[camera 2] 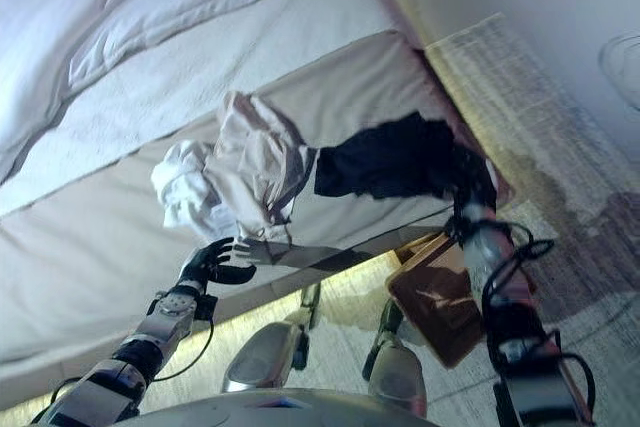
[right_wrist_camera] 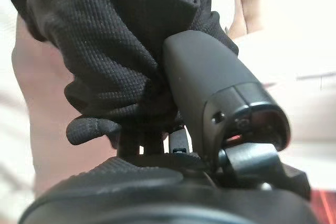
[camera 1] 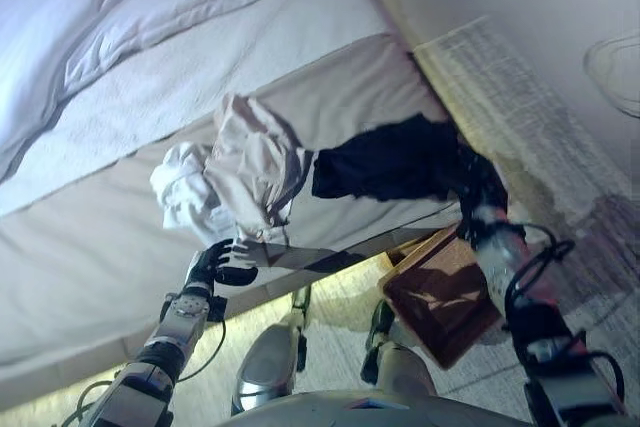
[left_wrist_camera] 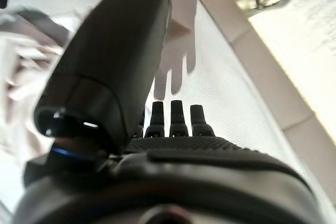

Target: Pick up the clothes from the bed and place them into the basket

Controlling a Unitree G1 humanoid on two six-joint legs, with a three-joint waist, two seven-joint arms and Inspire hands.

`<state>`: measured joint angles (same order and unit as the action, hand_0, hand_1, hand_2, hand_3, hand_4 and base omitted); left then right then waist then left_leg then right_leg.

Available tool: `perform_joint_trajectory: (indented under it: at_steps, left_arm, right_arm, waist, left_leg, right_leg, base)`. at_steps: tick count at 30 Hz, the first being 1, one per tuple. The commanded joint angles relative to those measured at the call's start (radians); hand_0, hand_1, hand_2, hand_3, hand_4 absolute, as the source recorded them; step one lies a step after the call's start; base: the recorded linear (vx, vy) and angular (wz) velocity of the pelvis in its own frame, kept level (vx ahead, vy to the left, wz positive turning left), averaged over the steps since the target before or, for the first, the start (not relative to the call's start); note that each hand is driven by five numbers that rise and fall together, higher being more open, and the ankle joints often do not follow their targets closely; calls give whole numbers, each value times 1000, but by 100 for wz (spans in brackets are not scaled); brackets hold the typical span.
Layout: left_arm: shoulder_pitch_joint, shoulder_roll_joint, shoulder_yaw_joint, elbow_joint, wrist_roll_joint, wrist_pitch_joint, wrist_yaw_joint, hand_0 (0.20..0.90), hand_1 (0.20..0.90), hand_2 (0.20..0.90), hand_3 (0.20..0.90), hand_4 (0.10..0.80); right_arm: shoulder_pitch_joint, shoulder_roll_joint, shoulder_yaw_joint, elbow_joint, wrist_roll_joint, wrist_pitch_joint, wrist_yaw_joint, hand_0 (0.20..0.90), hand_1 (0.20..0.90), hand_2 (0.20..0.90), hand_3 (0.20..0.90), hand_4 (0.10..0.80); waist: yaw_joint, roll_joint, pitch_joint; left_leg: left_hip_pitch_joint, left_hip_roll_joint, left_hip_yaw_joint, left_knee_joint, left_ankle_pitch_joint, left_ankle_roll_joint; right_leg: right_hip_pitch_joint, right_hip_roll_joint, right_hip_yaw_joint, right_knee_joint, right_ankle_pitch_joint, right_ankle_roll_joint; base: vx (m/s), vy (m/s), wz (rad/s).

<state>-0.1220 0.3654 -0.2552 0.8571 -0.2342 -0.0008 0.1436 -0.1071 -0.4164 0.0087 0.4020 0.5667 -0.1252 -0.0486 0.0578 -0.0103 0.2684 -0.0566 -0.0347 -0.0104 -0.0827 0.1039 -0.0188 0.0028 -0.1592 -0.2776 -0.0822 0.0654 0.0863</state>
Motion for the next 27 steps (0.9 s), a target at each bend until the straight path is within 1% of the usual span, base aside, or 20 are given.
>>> perform_joint_trajectory:
  at_steps: [1,2,3,4,5,7,8,12,15,16,18,22,25,27]
  left_arm:
    - [95,4,37,52,77,3,-10,900,900,900,900,800]
    - [103,2,43,53,84,1,-11,900,900,900,900,800]
    - [133,-7,41,81,107,-48,-7,900,900,900,900,800]
    - [176,-31,33,147,130,-144,16,900,900,900,900,800]
    - [201,-50,30,202,150,-217,35,900,900,900,900,800]
    - [239,-83,36,267,205,-306,67,900,900,900,900,800]
    - [249,-94,33,274,225,-316,80,900,900,900,900,800]
    - [271,-84,47,218,251,-283,52,900,900,900,900,800]
    - [273,-69,36,166,254,-255,20,900,900,900,900,800]
    - [273,-67,30,155,248,-247,18,900,900,900,900,800]
    - [271,-62,20,134,248,-231,14,900,900,900,900,800]
    - [259,-53,-4,105,238,-219,17,900,900,900,900,800]
    - [248,-53,-11,98,236,-216,13,900,900,900,900,800]
    - [252,-50,-22,92,245,-210,3,900,900,900,900,800]
  right_arm:
    - [69,25,-87,-225,-50,-208,32,300,300,300,200,100]
    - [81,33,-94,-231,-53,-216,32,300,300,300,200,100]
    - [105,49,-101,-240,-39,-246,33,300,300,300,200,100]
    - [130,76,-107,-236,-68,-308,14,300,300,300,200,100]
    - [144,95,-112,-228,-87,-342,-1,300,300,300,200,100]
    - [171,121,-123,-224,-82,-389,-14,300,300,300,200,100]
    - [190,128,-127,-239,-88,-399,-36,300,300,300,200,100]
    - [269,121,-153,-340,-51,-375,-77,300,300,300,200,100]
    - [311,116,-148,-356,-44,-353,-102,300,300,300,200,100]
    - [324,114,-139,-347,-48,-346,-107,300,300,300,200,100]
    - [352,113,-123,-322,-28,-295,-90,300,300,300,200,100]
    - [376,115,-84,-259,-10,-293,-92,300,300,300,200,100]
    - [386,136,-61,-179,0,-322,-120,300,300,300,200,100]
    - [387,144,-51,-136,9,-327,-150,300,300,300,200,100]
  waist:
    - [-32,20,-170]
    - [-36,20,-174]
    - [-41,15,-181]
    - [-44,8,-185]
    - [-46,3,-188]
    - [-53,-8,-187]
    - [-60,-13,-187]
    - [-93,-14,-194]
    - [-110,-10,-203]
    - [-115,-9,-207]
    - [-124,-10,-214]
    - [-132,-13,-223]
    - [-133,-15,-226]
    - [-131,-14,-229]
  left_leg:
    - [15,58,66,-1,-15,-13]
    - [21,59,67,-3,-17,-12]
    - [31,59,70,-5,-21,-11]
    - [39,61,72,-5,-27,-10]
    - [46,62,75,-5,-31,-10]
    - [59,65,83,-5,-40,-10]
    - [67,66,88,-5,-45,-10]
    - [91,74,114,-5,-57,-9]
    - [105,77,128,-5,-64,-9]
    - [109,78,131,-5,-66,-8]
    - [115,81,139,-5,-69,-9]
    - [118,88,146,-5,-71,-11]
    - [115,94,151,-5,-71,-14]
    - [114,97,151,-5,-71,-16]
  right_leg:
    - [-11,16,55,84,10,28]
    - [-6,17,56,82,10,28]
    - [3,19,56,75,9,28]
    - [9,19,57,71,9,28]
    - [15,19,58,68,10,29]
    - [27,19,60,60,10,30]
    - [31,20,62,56,12,31]
    - [36,20,76,49,18,38]
    - [37,18,84,45,22,43]
    - [38,17,88,41,25,46]
    - [40,15,94,35,30,50]
    - [40,18,105,21,40,52]
    - [38,17,106,13,46,55]
    - [37,16,103,11,47,57]
  base:
    - [74,-23,-19]
    - [50,-36,-17]
    - [9,-72,-14]
    - [-11,-101,-16]
    - [-16,-100,-14]
    - [-33,-84,-10]
    - [-46,-80,-13]
    - [-48,-31,-13]
    - [-34,-14,-31]
    - [-15,-23,-33]
    - [-4,-35,-33]
    - [-15,-44,-25]
    - [-28,-44,-19]
    - [-30,-43,-10]
